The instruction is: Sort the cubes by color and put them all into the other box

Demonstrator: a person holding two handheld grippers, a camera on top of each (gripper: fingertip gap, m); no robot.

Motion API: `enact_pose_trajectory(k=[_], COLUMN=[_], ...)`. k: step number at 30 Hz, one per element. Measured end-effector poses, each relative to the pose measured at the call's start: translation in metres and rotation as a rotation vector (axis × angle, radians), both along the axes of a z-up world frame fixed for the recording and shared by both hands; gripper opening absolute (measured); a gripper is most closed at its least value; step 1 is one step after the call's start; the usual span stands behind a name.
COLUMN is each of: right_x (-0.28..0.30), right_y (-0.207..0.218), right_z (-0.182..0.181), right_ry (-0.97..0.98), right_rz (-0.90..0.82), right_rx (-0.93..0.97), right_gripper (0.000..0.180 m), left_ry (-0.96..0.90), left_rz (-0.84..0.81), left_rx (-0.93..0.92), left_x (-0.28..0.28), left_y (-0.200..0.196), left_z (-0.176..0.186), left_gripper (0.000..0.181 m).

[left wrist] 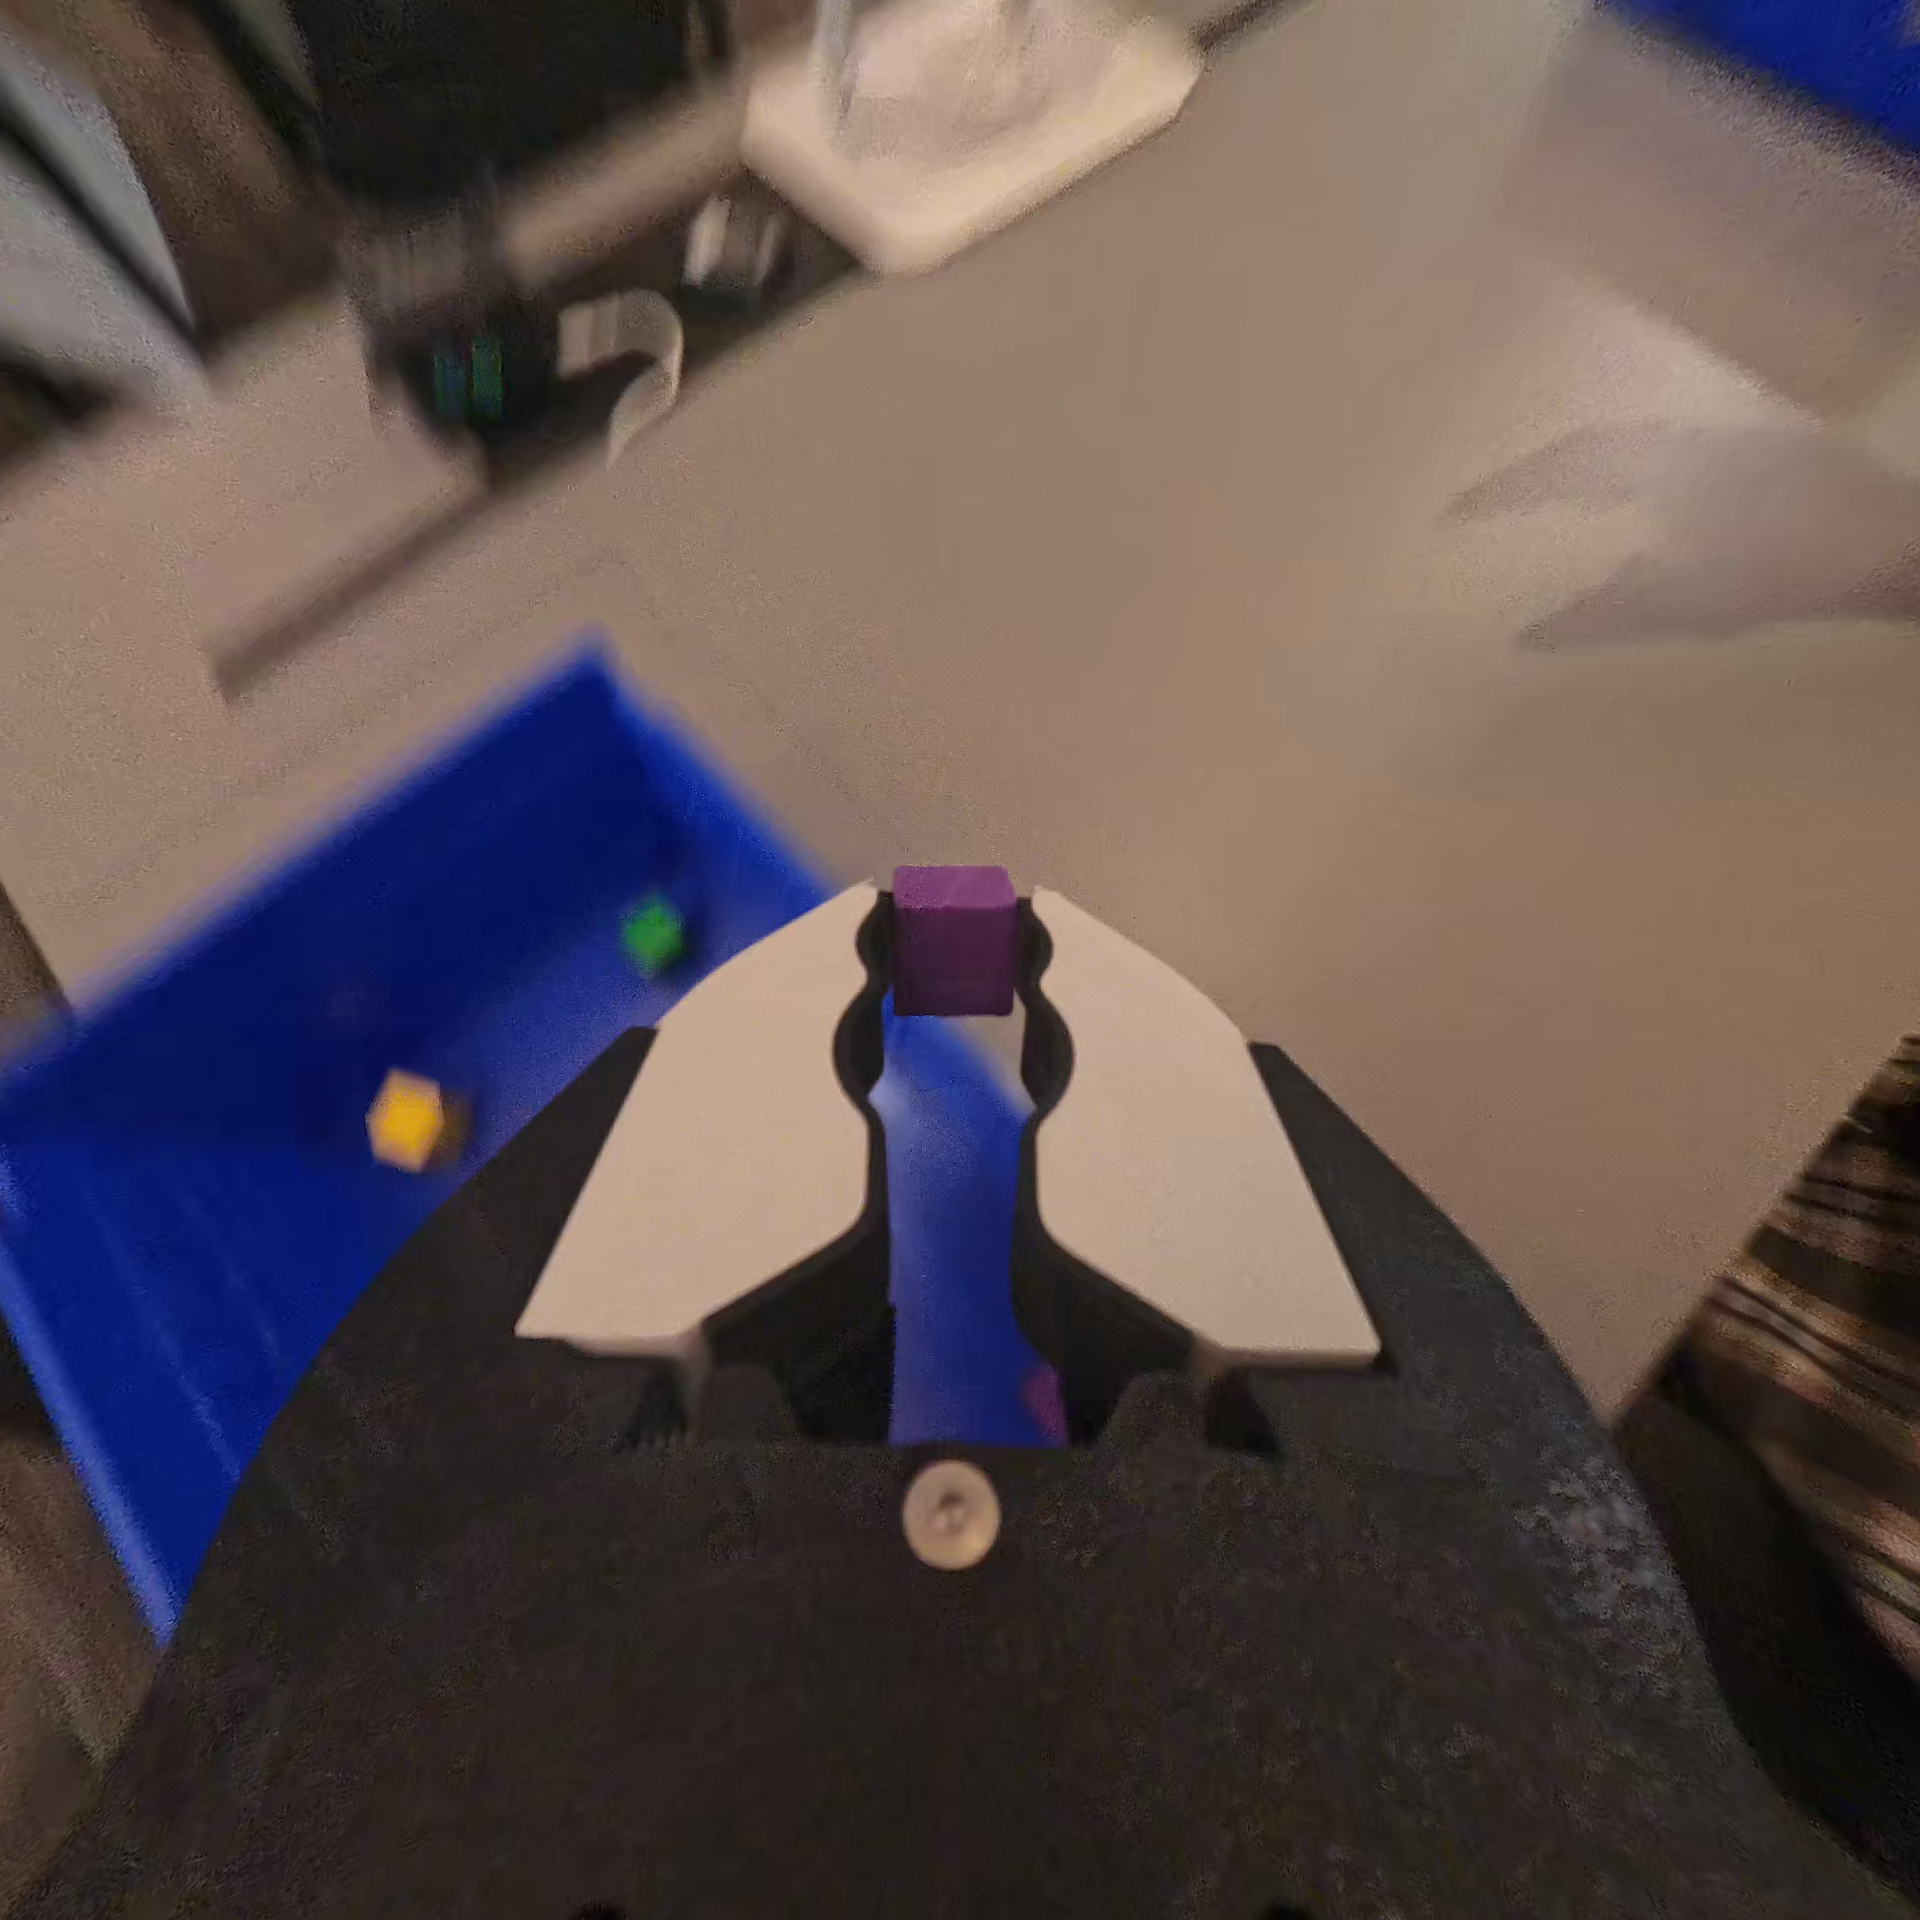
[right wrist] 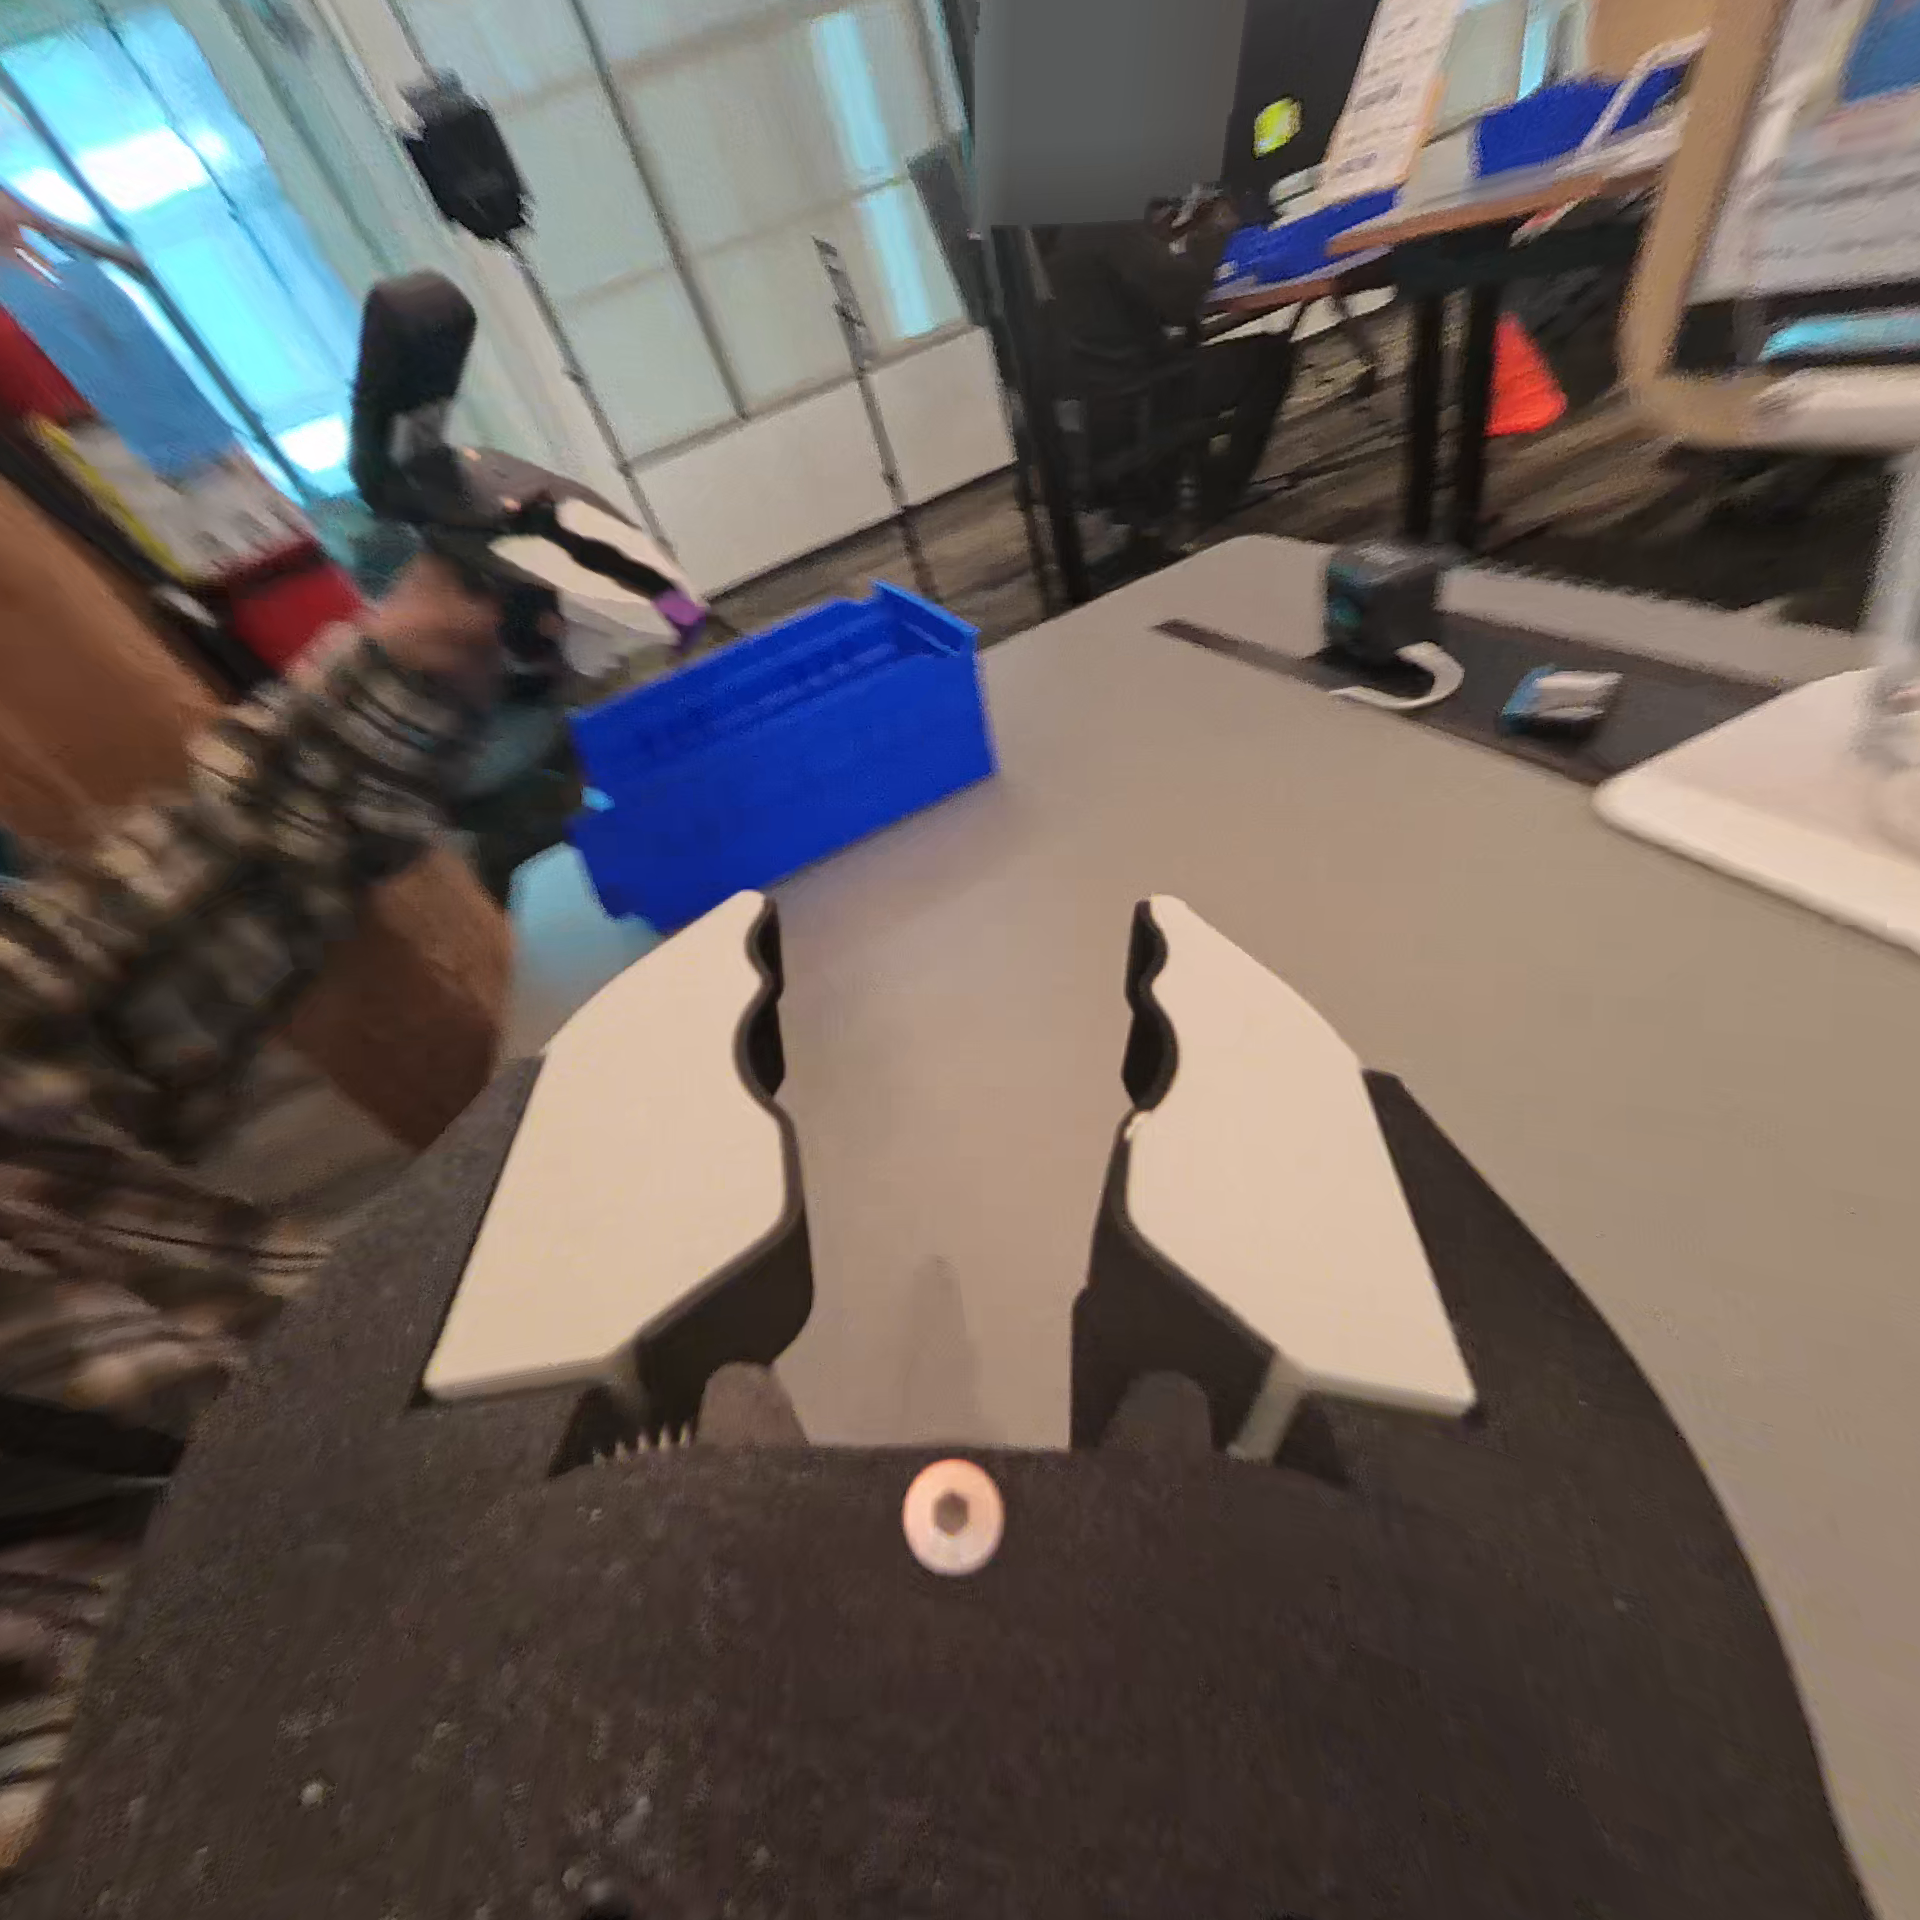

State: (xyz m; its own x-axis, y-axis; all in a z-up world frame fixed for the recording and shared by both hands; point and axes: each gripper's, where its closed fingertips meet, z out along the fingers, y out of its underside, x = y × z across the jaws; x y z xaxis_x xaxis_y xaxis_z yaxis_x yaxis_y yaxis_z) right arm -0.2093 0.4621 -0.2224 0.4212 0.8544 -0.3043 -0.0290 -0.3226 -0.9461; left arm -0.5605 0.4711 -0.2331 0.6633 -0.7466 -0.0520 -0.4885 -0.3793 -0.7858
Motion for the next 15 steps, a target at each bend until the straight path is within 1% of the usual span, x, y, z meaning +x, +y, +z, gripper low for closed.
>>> enact_pose_trajectory(k=[3, 6, 8, 10, 13, 15], right_x=[-0.035, -0.059, -0.066, -0.068, -0.059, -0.051], right_y=[-0.011, -0.029, -0.041, -0.049, -0.057, -0.061], right_z=[0.019, 0.044, 0.051, 0.047, 0.049, 0.049], right_ry=[0.166, 0.356, 0.395, 0.363, 0.404, 0.434], right_rz=[0.198, 0.438, 0.537, 0.556, 0.574, 0.592], right_rx=[-0.233, -0.509, -0.617, -0.646, -0.669, -0.671], right_gripper=[0.061, 0.054, 0.052, 0.056, 0.058, 0.054], left_ry=[-0.005, -0.047, -0.102, -0.188, -0.294, -0.342], left_rz=[-0.232, -0.427, -0.518, -0.6, -0.684, -0.726], left_rx=[0.323, 0.525, 0.6, 0.642, 0.68, 0.675], left_x=[0.096, 0.186, 0.231, 0.265, 0.299, 0.316], left_y=[-0.012, -0.033, -0.046, -0.059, -0.073, -0.079], left_z=[0.039, 0.052, 0.057, 0.062, 0.067, 0.067], left_gripper=[0.022, 0.022, 0.022, 0.022, 0.022, 0.022])
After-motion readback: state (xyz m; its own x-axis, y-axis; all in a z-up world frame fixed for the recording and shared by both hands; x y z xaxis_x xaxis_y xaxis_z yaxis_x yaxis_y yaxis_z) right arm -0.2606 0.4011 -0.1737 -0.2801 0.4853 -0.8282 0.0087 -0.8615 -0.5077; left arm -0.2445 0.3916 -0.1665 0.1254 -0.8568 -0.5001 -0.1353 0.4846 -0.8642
